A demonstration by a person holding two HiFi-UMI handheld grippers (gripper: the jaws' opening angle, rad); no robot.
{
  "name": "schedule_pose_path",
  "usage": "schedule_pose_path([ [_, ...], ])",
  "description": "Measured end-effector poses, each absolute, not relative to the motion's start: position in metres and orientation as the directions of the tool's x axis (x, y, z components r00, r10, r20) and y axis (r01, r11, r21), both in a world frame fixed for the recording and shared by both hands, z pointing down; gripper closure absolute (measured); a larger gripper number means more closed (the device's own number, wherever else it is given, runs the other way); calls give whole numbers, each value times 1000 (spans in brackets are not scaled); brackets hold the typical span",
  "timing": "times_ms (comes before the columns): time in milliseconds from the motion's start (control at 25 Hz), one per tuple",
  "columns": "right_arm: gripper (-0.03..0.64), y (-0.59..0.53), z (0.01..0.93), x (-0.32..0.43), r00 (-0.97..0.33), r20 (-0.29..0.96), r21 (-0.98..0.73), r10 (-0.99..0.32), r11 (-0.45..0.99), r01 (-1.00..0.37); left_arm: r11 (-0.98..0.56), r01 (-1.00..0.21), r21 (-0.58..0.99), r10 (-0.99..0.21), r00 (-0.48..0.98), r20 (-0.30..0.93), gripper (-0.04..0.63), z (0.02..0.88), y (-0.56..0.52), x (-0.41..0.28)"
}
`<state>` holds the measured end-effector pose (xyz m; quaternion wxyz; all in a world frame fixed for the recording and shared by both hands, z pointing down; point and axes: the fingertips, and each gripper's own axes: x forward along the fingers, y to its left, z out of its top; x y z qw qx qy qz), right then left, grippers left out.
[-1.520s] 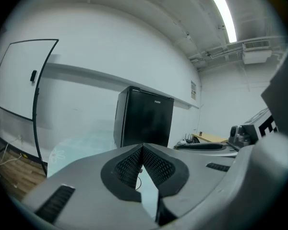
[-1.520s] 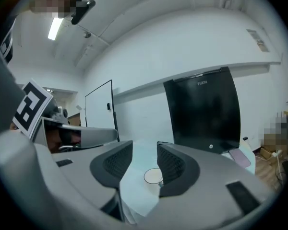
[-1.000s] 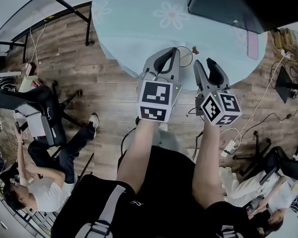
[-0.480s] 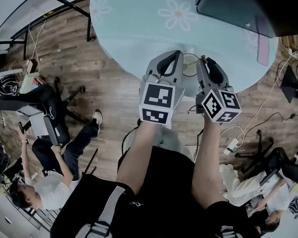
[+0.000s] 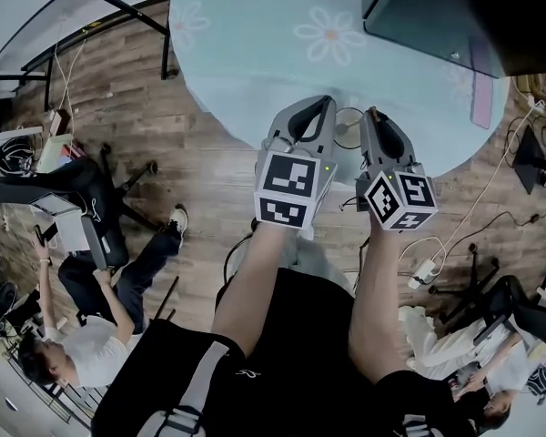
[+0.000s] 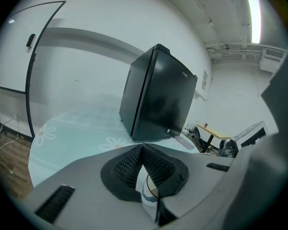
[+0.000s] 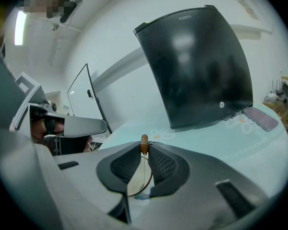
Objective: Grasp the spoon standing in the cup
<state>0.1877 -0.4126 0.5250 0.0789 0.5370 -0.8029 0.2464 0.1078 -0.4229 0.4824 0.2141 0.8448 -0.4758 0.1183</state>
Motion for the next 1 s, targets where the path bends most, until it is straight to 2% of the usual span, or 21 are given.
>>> schedule_pose_path([
  [240,565,-413,496,193,-413,375,-286,-830,320,-903,-481,-845,235,-766,535,356,594,455,-429,114],
  [1000,565,-441,328,204,-364,133,-119,-922,350,-929,-574,-806,144,-803,588,97,594,323,-463,119],
])
